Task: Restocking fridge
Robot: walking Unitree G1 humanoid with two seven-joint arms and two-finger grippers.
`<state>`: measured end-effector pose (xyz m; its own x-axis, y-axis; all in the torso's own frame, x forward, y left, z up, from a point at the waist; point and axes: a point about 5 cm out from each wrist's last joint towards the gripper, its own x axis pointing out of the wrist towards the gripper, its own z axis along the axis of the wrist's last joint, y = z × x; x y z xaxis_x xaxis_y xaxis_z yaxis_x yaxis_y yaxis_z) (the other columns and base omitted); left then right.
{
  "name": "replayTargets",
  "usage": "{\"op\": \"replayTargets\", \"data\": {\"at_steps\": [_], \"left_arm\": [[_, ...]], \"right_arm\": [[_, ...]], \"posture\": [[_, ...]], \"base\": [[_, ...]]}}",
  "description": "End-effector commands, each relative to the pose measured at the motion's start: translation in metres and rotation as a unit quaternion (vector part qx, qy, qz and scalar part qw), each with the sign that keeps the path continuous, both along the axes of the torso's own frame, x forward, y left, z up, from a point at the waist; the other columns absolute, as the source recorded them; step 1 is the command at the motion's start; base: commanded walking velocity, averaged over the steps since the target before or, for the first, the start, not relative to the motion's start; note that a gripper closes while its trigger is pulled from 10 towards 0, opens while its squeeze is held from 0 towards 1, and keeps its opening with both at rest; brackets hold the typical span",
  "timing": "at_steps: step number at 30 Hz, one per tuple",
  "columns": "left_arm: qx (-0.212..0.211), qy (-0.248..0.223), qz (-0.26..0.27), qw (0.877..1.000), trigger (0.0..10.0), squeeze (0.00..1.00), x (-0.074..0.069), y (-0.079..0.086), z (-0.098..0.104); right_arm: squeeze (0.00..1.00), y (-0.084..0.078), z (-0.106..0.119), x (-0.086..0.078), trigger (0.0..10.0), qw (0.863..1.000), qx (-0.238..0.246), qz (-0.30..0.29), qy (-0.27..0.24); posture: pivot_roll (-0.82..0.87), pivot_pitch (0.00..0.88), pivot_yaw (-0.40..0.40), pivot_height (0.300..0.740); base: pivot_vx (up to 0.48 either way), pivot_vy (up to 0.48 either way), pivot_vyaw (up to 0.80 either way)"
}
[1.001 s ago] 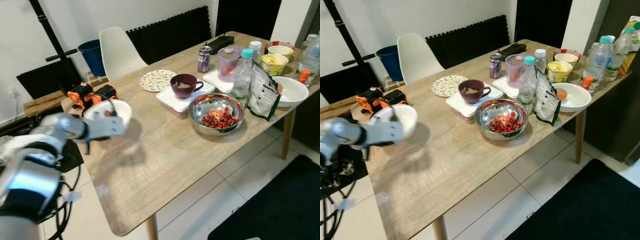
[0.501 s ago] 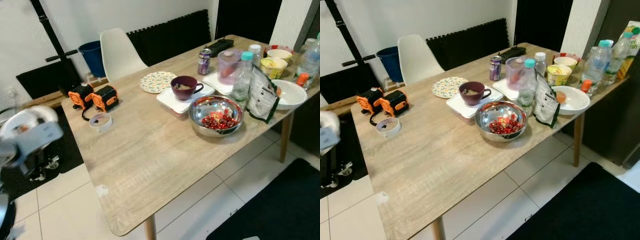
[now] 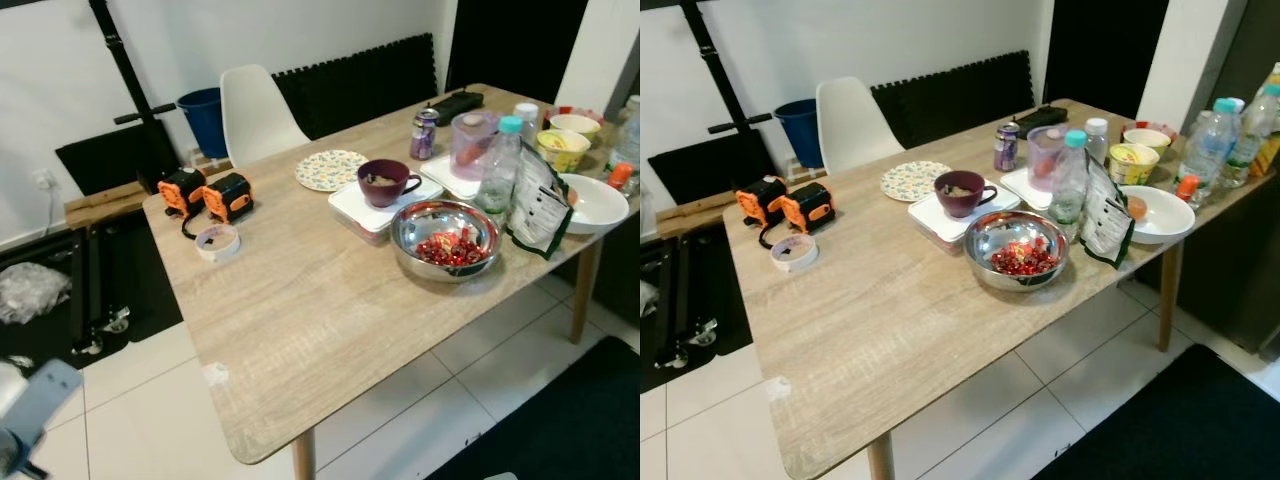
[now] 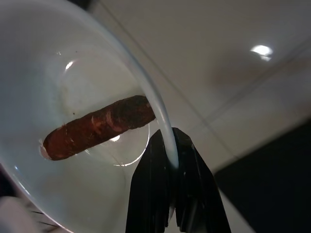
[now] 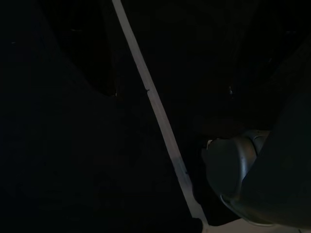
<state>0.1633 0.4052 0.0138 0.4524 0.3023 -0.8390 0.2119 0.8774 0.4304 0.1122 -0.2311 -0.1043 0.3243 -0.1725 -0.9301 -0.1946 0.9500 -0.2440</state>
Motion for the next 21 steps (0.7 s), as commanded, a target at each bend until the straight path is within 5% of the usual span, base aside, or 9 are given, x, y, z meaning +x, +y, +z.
{"op": "replayTargets", "data": {"at_steps": [1,2,5,9,11,15,21], "left_arm": [[-0.015,-0.002,0.038,0.999,10.0,0.00,-0.013,-0.014,-0.021],[-0.015,-0.002,0.038,0.999,10.0,0.00,-0.013,-0.014,-0.021],[-0.055,0.020,0.088,0.994,10.0,0.00,-0.041,-0.051,-0.062],[-0.071,0.033,0.117,0.990,10.0,0.00,-0.058,-0.076,-0.082],[-0.074,0.035,0.122,0.989,10.0,0.00,-0.060,-0.080,-0.085],[-0.101,0.059,0.156,0.981,10.0,0.00,-0.080,-0.116,-0.107],[-0.120,0.083,0.134,0.980,10.0,0.00,-0.089,-0.144,-0.118]], "right_arm": [[0.00,-0.002,0.000,0.000,10.0,1.000,-0.003,0.003,0.002],[0.00,-0.002,0.000,0.000,10.0,1.000,-0.003,0.003,0.002],[0.00,-0.007,0.002,0.001,10.0,1.000,-0.010,0.007,0.002],[0.00,-0.009,0.003,0.002,10.0,1.000,-0.013,0.009,0.001],[0.00,-0.010,0.003,0.002,10.0,1.000,-0.014,0.010,0.001],[0.00,-0.012,0.004,0.004,10.0,1.000,-0.017,0.014,-0.001],[0.00,-0.013,0.005,0.008,10.0,1.000,-0.018,0.016,-0.004]], "posture": [[-0.06,0.000,0.047,0.740],[-0.06,0.000,0.047,0.740],[-0.07,0.000,0.036,0.740],[-0.07,0.000,0.028,0.740],[-0.07,0.000,0.026,0.740],[-0.06,0.000,0.012,0.740],[-0.05,0.000,0.008,0.740]], "base": [[0.000,0.000,0.00],[0.000,0.000,0.00],[0.000,0.000,0.00],[0.000,0.000,0.00],[0.000,0.000,0.00],[0.000,0.000,0.00],[0.000,0.000,0.00]]}}
